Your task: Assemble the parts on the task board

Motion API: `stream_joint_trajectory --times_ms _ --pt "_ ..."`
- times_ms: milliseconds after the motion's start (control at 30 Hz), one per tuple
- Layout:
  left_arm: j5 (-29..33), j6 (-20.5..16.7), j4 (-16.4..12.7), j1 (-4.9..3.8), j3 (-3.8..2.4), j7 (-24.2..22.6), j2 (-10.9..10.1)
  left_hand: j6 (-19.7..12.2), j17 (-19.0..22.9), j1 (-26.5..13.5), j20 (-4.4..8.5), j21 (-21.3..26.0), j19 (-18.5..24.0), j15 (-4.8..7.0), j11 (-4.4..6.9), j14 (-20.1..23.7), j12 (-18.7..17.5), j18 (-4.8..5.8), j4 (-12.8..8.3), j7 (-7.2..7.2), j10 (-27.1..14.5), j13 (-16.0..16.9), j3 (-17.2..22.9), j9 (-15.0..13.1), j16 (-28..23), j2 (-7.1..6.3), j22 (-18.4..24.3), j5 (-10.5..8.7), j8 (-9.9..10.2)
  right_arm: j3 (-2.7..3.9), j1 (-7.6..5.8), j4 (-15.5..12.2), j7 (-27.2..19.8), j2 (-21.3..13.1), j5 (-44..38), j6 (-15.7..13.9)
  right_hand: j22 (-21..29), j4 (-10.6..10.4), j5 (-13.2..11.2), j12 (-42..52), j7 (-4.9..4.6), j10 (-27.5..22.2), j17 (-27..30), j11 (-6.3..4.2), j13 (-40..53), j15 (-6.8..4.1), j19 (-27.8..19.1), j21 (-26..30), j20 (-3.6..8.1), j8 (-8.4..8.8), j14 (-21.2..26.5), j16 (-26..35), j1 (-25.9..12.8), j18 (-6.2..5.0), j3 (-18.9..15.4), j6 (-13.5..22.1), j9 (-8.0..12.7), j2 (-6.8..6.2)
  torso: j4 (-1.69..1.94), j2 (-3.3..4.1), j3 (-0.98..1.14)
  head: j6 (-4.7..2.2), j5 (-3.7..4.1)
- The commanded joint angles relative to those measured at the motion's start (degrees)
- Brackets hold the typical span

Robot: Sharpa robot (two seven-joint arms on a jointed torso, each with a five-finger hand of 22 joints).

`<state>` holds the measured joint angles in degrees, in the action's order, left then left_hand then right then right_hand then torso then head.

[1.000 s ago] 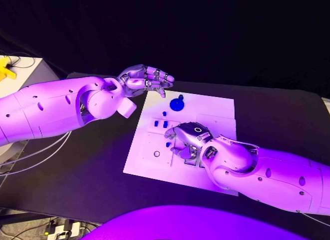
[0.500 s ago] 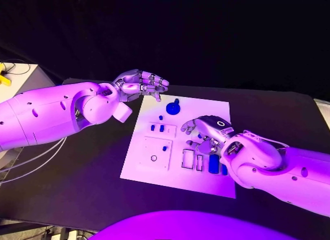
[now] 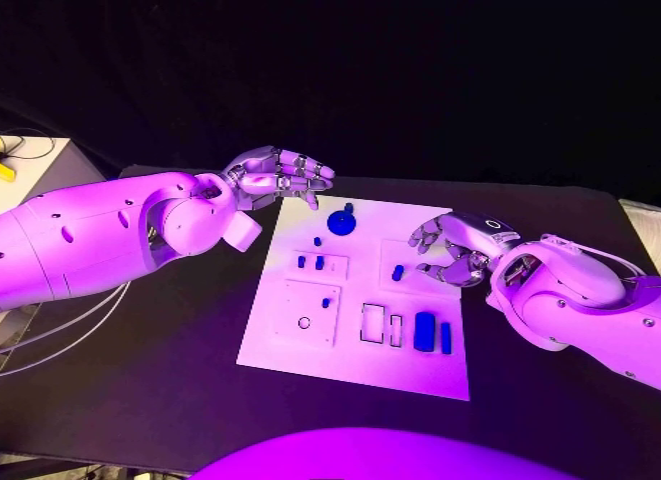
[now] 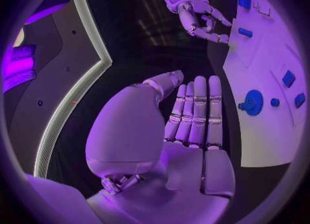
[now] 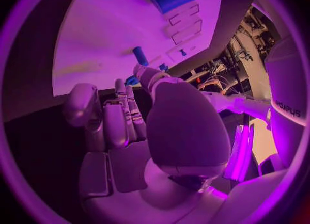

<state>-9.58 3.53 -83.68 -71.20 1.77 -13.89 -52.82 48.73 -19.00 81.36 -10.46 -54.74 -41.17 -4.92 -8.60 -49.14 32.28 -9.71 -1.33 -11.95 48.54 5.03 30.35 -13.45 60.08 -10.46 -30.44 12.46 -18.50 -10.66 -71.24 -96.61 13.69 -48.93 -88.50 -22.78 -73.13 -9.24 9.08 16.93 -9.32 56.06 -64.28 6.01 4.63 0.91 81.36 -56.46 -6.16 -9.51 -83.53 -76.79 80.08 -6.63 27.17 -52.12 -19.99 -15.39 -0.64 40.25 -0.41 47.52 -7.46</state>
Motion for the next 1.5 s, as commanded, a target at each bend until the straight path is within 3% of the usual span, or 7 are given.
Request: stream_joint_trajectory --times_ms 33,367,767,1500 --pt "0.54 1.20 -0.01 0.00 -0.01 -0.22 0.16 -0.54 0.07 0.08 -0.03 0.18 -0.22 -0.06 -0.17 0.41 -0.01 -0.74 -0.06 0.04 -0.43 -0.08 -0.29 0.05 -0.37 0.32 0.04 -0.07 -0.20 -0.03 -0.02 0.74 -1.90 0.66 -0.47 3.64 0.17 -0.04 -0.29 -0.50 -0.16 -0.62 0.18 0.02 -0.18 0.23 -0.08 0.47 -0.15 0.13 0.04 0.40 0.18 0.71 -0.53 -0.14 0.08 -0.30 0.11 0.09 -0.01 0.03 0.06" --pt "0.55 1.29 0.00 0.00 -0.01 0.07 0.13 -0.58 0.08 0.00 -0.05 0.27 -0.24 -0.08 -0.19 0.41 0.03 -0.74 0.03 0.03 -0.45 -0.10 -0.37 0.06 -0.37 0.35 0.10 -0.07 -0.22 -0.27 0.45 1.96 -1.47 2.60 -1.44 6.23 -1.27 -0.60 0.18 0.46 -0.04 2.11 -2.28 -0.25 -0.18 -0.02 1.06 -2.31 0.05 -0.33 -1.04 -1.09 1.01 1.15 -0.29 -1.62 0.05 0.53 0.12 0.01 -0.20 0.41 0.14" --pt "0.55 0.79 -0.16 0.00 -0.01 0.28 -0.02 -0.62 0.08 -0.04 -0.06 0.33 -0.26 -0.09 -0.19 0.41 0.05 -0.74 0.10 0.01 -0.46 -0.10 -0.41 0.07 -0.37 0.39 0.14 -0.07 -0.24 -0.48 0.88 2.30 -0.78 4.39 -2.14 8.06 -2.67 -1.27 0.57 0.25 0.39 4.69 -4.40 -0.71 -0.32 -0.36 2.09 -4.93 0.42 -1.15 -1.93 -2.30 1.04 1.58 1.08 -3.80 -0.17 0.58 0.03 -0.03 -0.18 0.66 0.28" --pt "0.55 0.52 -0.31 0.00 -0.01 0.37 -0.26 -0.70 0.08 -0.07 -0.08 0.40 -0.31 -0.10 -0.20 0.40 0.08 -0.75 0.19 -0.01 -0.48 -0.11 -0.43 0.09 -0.36 0.49 0.19 -0.04 -0.24 -0.61 1.25 2.59 0.56 6.20 -2.60 4.13 -3.98 -1.99 1.81 -0.45 0.76 6.99 -5.16 -1.19 -0.27 -0.79 2.86 -7.29 0.79 -1.72 -2.19 -2.73 0.62 1.99 2.76 -5.29 -0.38 1.42 0.03 -0.06 -0.12 0.94 0.25"
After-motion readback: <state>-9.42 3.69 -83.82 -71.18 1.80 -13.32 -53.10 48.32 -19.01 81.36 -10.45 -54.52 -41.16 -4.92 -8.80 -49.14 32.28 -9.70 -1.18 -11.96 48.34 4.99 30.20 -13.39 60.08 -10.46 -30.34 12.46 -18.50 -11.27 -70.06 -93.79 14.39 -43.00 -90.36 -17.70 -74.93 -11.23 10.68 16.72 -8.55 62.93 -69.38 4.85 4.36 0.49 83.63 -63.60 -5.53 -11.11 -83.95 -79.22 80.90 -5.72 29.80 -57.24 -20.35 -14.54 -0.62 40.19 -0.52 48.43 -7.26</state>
